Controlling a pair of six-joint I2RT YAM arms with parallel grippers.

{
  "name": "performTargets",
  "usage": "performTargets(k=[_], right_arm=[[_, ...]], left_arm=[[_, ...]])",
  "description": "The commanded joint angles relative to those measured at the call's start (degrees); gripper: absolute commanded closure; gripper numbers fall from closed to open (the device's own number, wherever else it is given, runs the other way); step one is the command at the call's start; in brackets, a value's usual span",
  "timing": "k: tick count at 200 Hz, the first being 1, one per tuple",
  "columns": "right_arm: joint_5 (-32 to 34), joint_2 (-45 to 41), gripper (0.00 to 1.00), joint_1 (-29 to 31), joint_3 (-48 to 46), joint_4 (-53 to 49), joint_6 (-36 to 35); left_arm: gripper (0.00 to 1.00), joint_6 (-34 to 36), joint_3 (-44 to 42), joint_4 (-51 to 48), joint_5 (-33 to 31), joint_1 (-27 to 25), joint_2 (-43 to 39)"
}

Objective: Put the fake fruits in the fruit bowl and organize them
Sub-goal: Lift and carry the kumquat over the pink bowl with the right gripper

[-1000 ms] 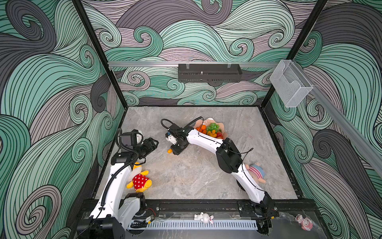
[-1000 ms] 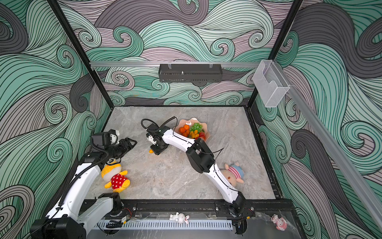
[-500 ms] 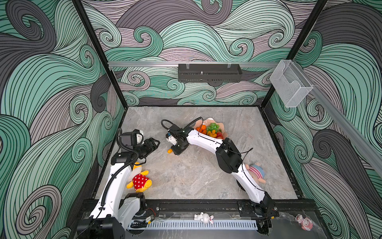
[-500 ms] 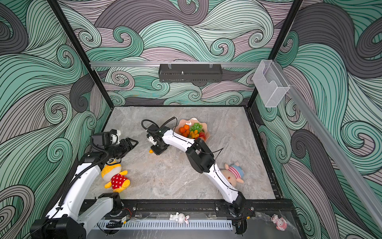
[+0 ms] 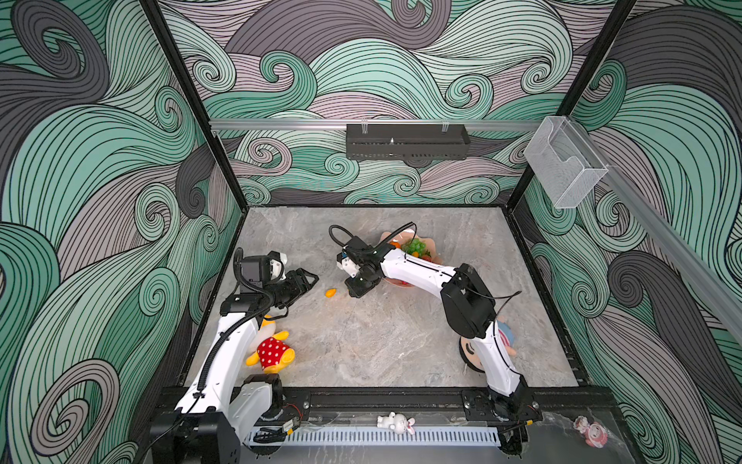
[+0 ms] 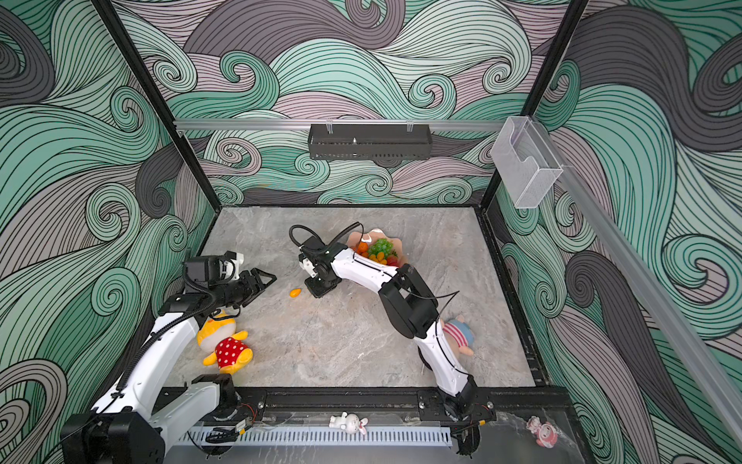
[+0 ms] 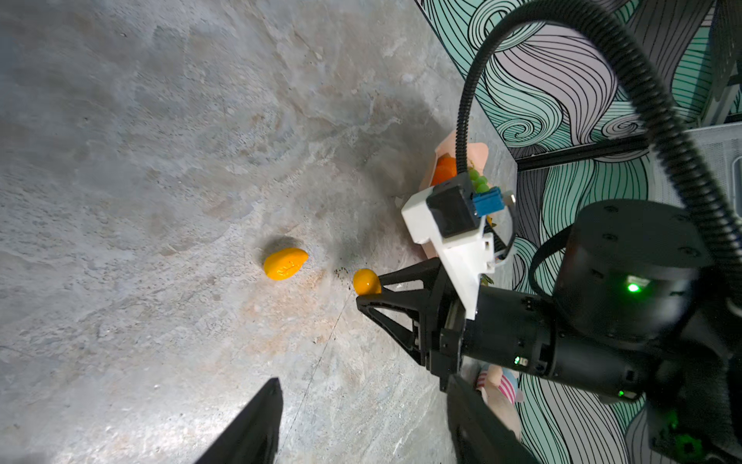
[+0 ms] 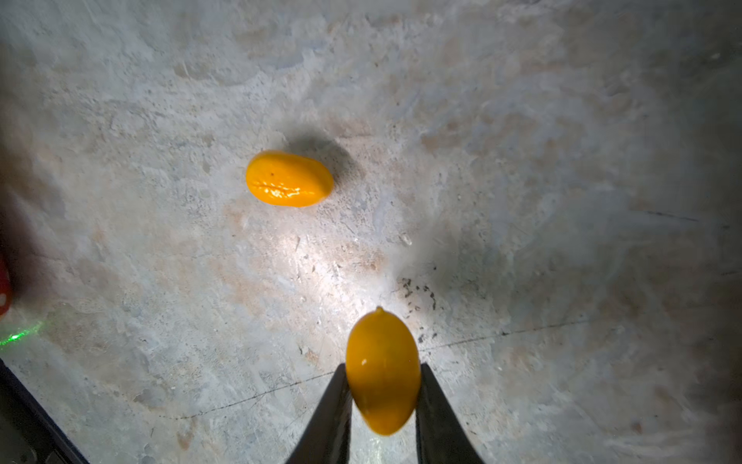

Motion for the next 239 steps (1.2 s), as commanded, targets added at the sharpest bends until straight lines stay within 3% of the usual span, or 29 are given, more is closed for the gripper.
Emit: performTargets(k=[1, 129, 239], right_arm=[[-0.41, -3.76, 0.74, -1.05, -1.9, 1.31, 0.96], [1.62, -15.53, 0.76, -10.06, -8.75, 2.78, 1.94], [0.59, -8.98, 0.77, -16.12, -3.35, 1.74, 1.63]], left_arm=[[0.33, -0.73, 0.02, 1.14, 0.48, -1.32, -0.04], [0.33, -3.76, 3.06, 6.88, -4.84, -13.54, 5.67], [0.33, -3.61, 12.33, 10.77, -6.28, -17.55, 17.3]])
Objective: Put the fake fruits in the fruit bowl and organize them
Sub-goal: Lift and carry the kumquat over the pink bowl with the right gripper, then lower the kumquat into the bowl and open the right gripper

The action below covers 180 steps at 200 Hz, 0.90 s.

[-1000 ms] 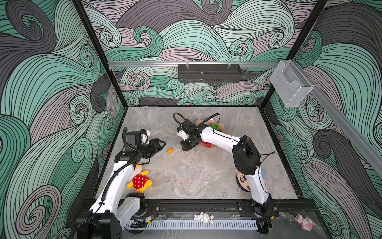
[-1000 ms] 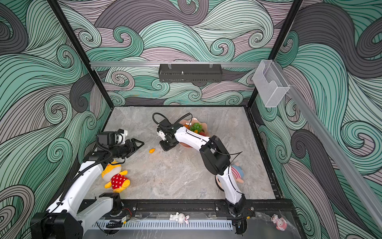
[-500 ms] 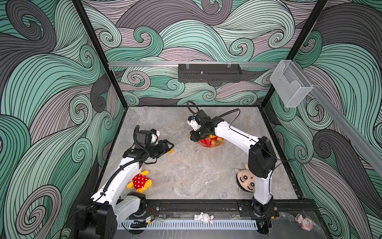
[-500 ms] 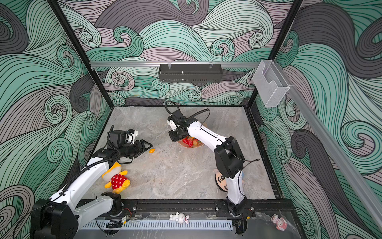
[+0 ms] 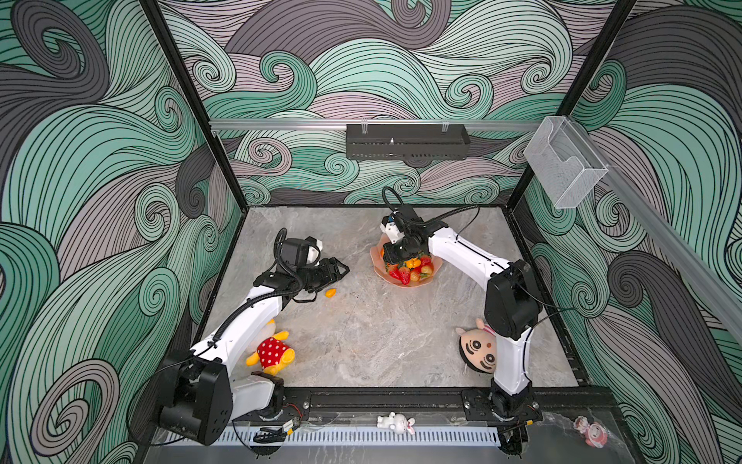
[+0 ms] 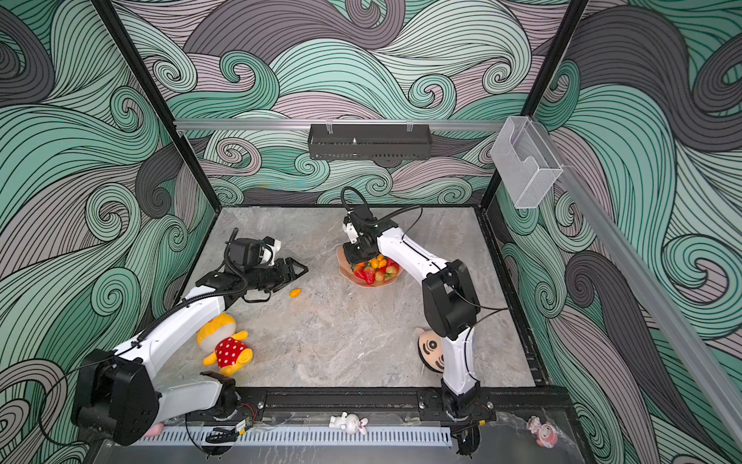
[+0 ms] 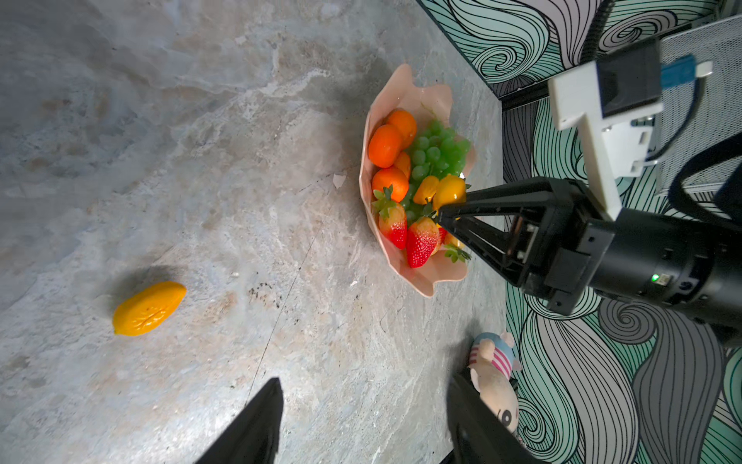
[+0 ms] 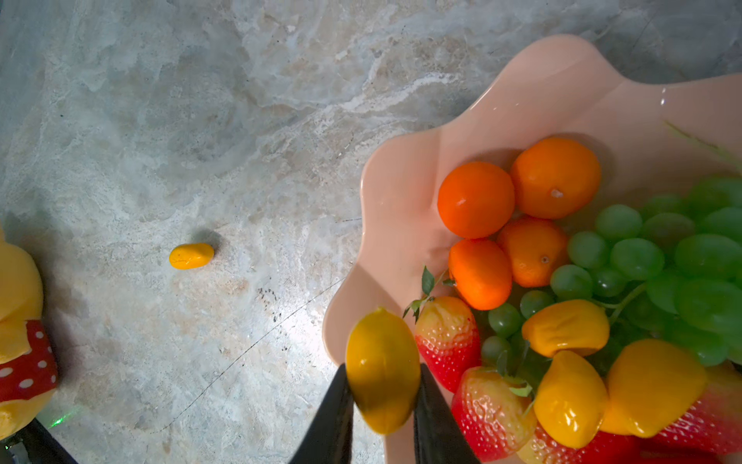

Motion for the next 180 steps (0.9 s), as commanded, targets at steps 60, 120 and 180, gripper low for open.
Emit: performTargets(k=[60, 120, 180], right_arm=[[7.29, 7.23, 0.78, -1.56, 6.78, -4.56, -0.36], [13.55, 10.71, 0.78, -2.08, 10.4, -7.98, -0.35], [14.3, 13.36, 0.74, -2.22, 12.95, -9.32, -0.93]], left_arm=[[0.33, 1.25, 5.52, 1.41, -0.24, -0.6, 4.46], [0.33, 2.05, 4.78, 0.15, -0.46, -1.03, 3.33], [0.33, 3.23, 0.78, -2.41, -4.83, -0.89, -3.47]])
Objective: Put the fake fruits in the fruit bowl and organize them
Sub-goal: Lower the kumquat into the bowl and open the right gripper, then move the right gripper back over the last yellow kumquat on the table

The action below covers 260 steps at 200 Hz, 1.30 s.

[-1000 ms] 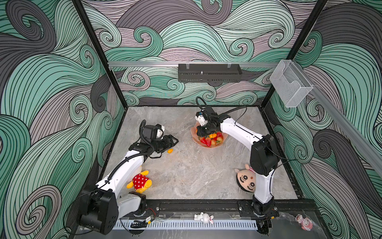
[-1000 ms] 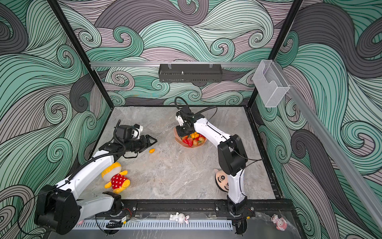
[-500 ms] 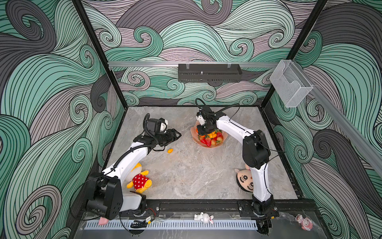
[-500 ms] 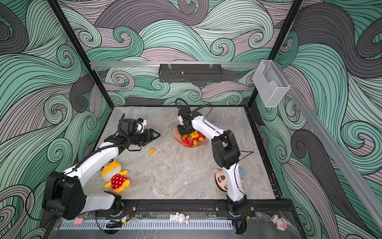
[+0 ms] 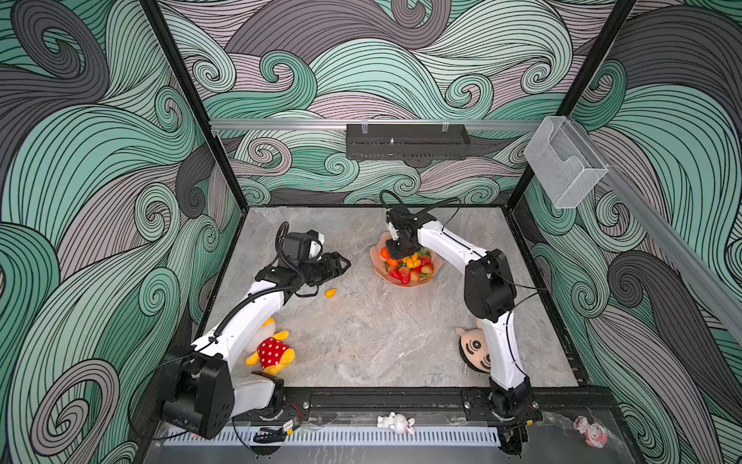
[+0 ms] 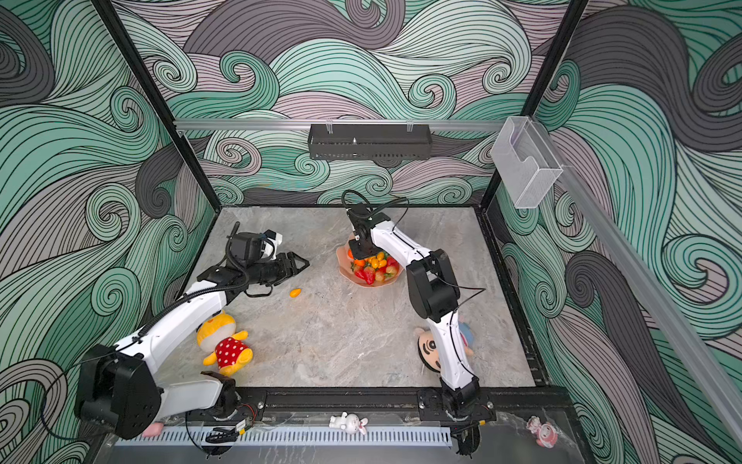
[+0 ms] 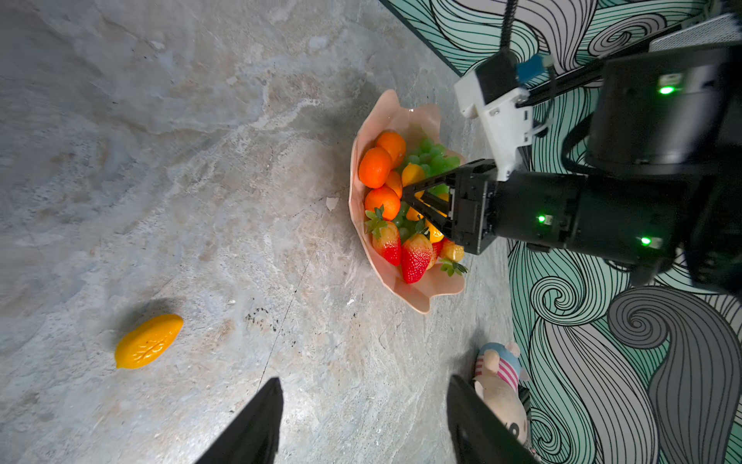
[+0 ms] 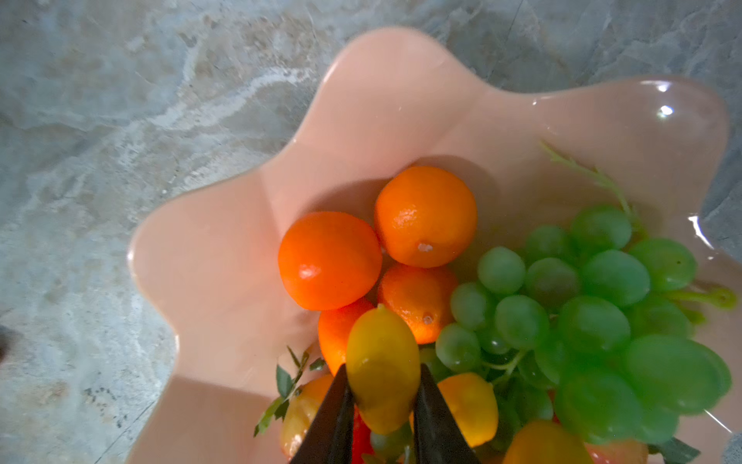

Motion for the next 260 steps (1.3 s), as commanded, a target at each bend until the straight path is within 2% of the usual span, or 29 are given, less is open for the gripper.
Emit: performTargets(k=[1, 79, 124, 170, 210, 260], right_arm=[[1.43, 0.7, 0.73, -0.2, 1.25, -1.89, -0.52], [1.16, -1.8, 0.59, -0.23, 1.15, -1.98, -0.63], [0.72, -5.54, 0.55, -0.18, 0.17, -1.63, -0.13], [0.1, -12.44, 0.52, 1.24, -5.49, 3.03, 0.6], [-1.39, -16.44, 0.51, 4.36, -8.89, 6.0, 0.86], [-1.48, -15.15, 0.51, 11.09, -8.24, 6.71, 0.63]], left_arm=[[0.33, 1.22, -0.89, -1.77, -2.32, -0.23, -2.43], [0.33, 1.48, -0.73, -3.56, -2.89, -0.23, -3.79], [0.33, 1.74, -0.72, -6.15, -6.02, -0.17, -6.42], [0.33, 2.52, -2.44, -7.83, -10.7, 0.58, -10.91], [0.32, 3.72, -2.97, -10.5, -10.45, 3.83, -13.5], [0.32, 4.68, -3.83, -13.13, -6.84, 10.59, -15.65]])
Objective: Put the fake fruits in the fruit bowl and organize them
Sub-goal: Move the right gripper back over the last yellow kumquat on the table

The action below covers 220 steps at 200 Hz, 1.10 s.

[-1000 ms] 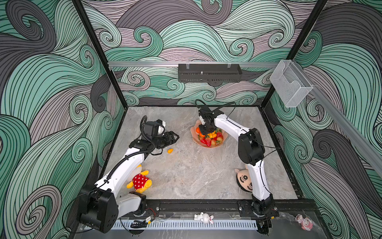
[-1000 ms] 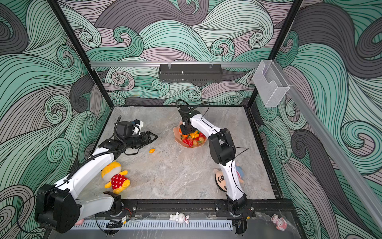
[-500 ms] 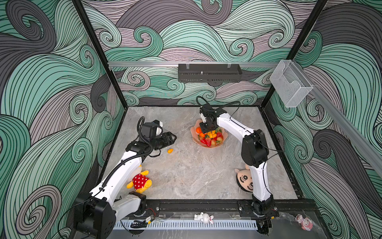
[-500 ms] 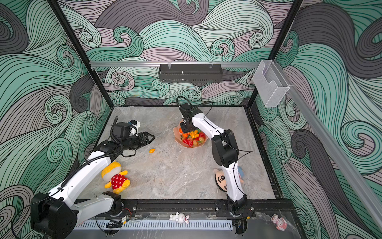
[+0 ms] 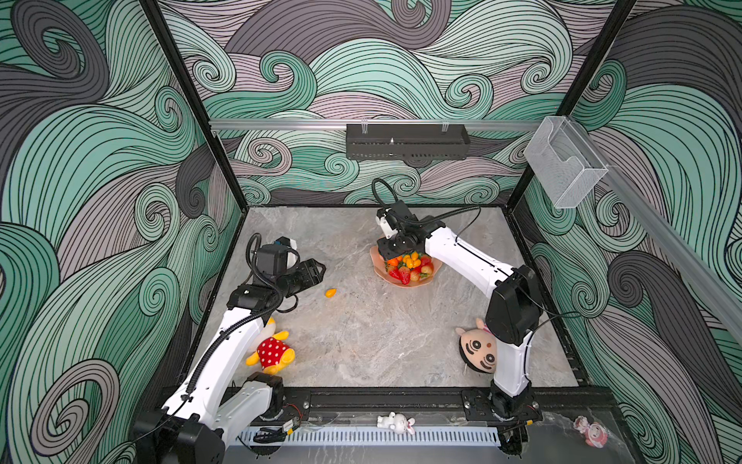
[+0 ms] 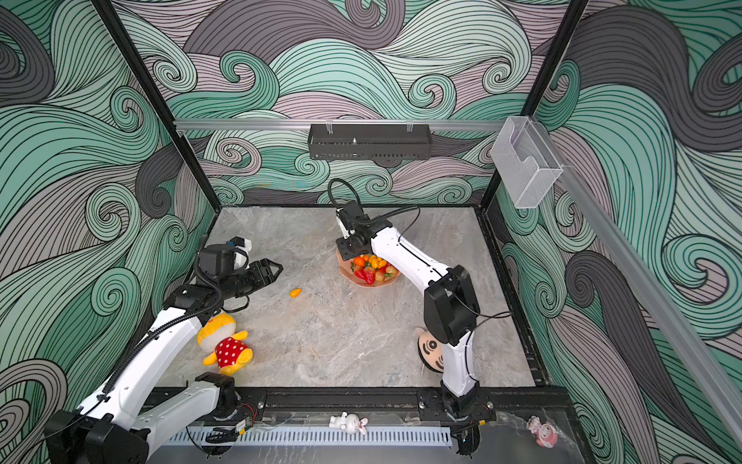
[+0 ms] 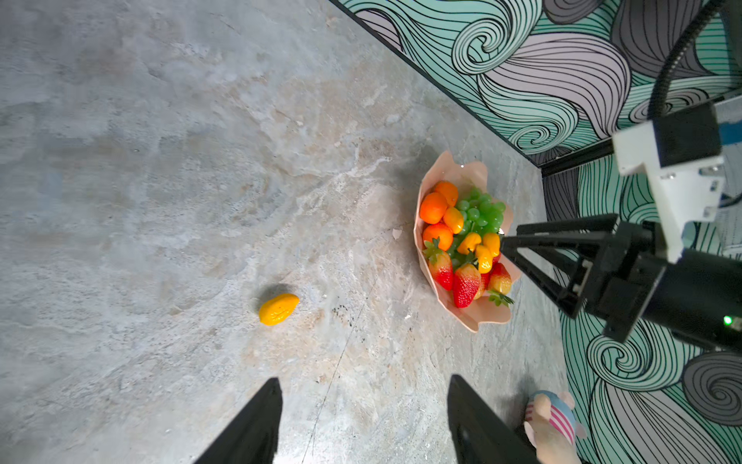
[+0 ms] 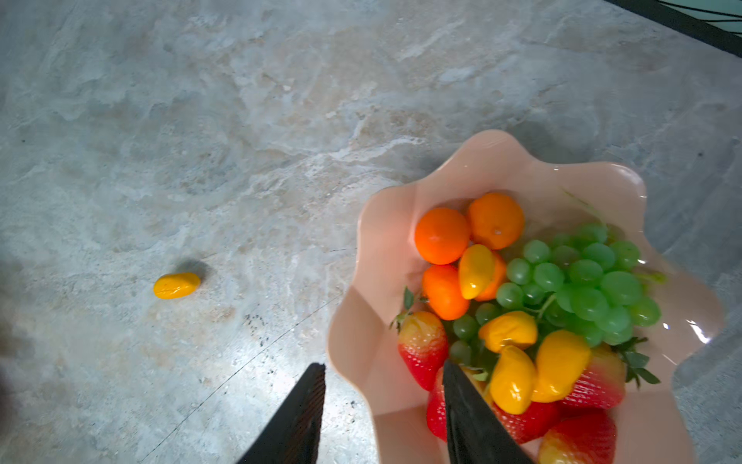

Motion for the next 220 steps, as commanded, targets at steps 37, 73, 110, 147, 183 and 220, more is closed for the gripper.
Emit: performTargets(k=[37, 73, 110, 147, 183, 220], right_arm=[[-1.15, 3.77, 0.52, 6.59, 2.2, 0.67, -0.49], [-1.96, 6.52, 0.52, 8.8, 3.72, 0.44, -1.67], [-3.0, 9.45, 0.51, 10.35, 5.66, -0.17, -3.63], [-4.74, 12.6, 0.51, 11.56, 8.09, -1.03, -5.89], [-6.35, 16.75, 0.51, 12.89, 12.79, -3.26, -8.02], [-7.96, 21.06, 0.51, 13.66, 18.19, -5.46, -8.78]], left_arm=[[0.32, 2.03, -1.16, -4.71, 4.62, 7.97, -3.14], [0.32, 1.84, -2.3, -5.51, 6.65, 11.58, -4.36], [0.32, 1.35, -3.59, -5.47, 8.95, 14.89, -5.06], [0.32, 0.81, -4.53, -5.14, 11.48, 18.09, -5.32], [0.32, 0.33, -5.24, -5.08, 13.1, 20.58, -5.46], [0.32, -0.87, -6.41, -4.46, 13.65, 22.01, -6.08]])
